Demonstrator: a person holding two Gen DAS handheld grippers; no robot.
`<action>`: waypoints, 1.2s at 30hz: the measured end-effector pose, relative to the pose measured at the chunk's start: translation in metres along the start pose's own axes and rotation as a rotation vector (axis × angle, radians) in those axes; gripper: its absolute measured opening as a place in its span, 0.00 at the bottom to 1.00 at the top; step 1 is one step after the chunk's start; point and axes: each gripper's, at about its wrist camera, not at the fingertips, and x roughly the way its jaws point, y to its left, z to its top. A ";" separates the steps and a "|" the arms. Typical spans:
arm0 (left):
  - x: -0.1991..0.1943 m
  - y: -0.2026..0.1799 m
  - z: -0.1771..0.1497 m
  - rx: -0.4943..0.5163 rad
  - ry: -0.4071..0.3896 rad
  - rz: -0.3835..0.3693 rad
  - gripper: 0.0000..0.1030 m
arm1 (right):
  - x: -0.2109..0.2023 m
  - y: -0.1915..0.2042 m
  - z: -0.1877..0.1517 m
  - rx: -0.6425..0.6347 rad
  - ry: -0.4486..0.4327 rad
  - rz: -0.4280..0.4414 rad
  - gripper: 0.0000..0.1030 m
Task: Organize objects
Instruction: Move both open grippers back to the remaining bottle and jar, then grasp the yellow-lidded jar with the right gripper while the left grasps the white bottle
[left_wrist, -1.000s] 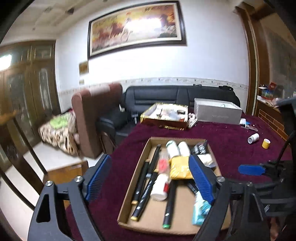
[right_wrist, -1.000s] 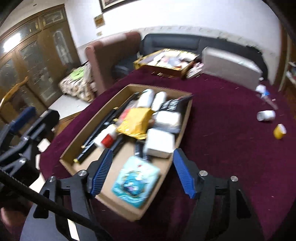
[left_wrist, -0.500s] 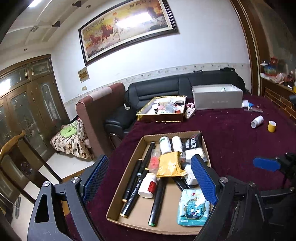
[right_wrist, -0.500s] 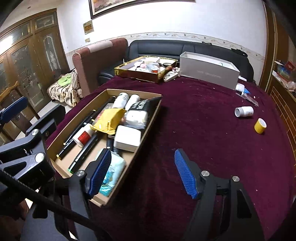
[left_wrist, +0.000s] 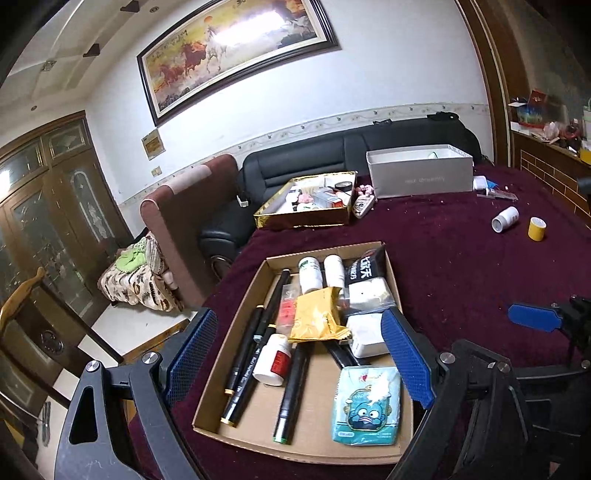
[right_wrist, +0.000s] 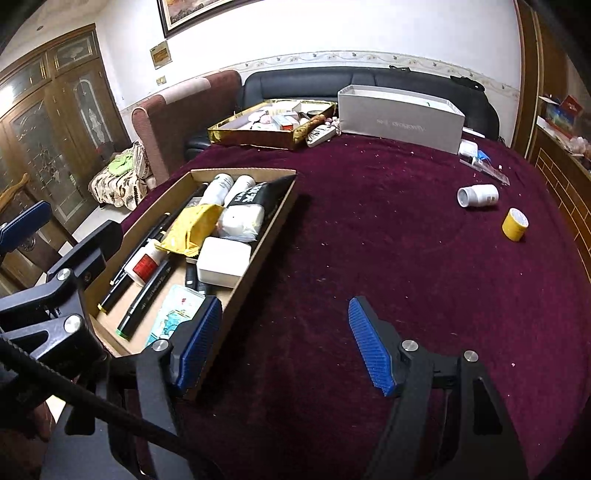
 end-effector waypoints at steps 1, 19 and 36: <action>0.001 -0.002 0.000 0.002 0.005 -0.004 0.85 | 0.000 -0.002 0.000 0.002 0.002 -0.001 0.69; 0.059 -0.122 0.007 0.103 0.253 -0.394 0.84 | 0.001 -0.219 0.014 0.374 0.003 -0.214 0.71; 0.118 -0.231 0.115 0.347 0.021 -0.488 0.84 | 0.075 -0.306 0.052 0.429 0.037 -0.320 0.71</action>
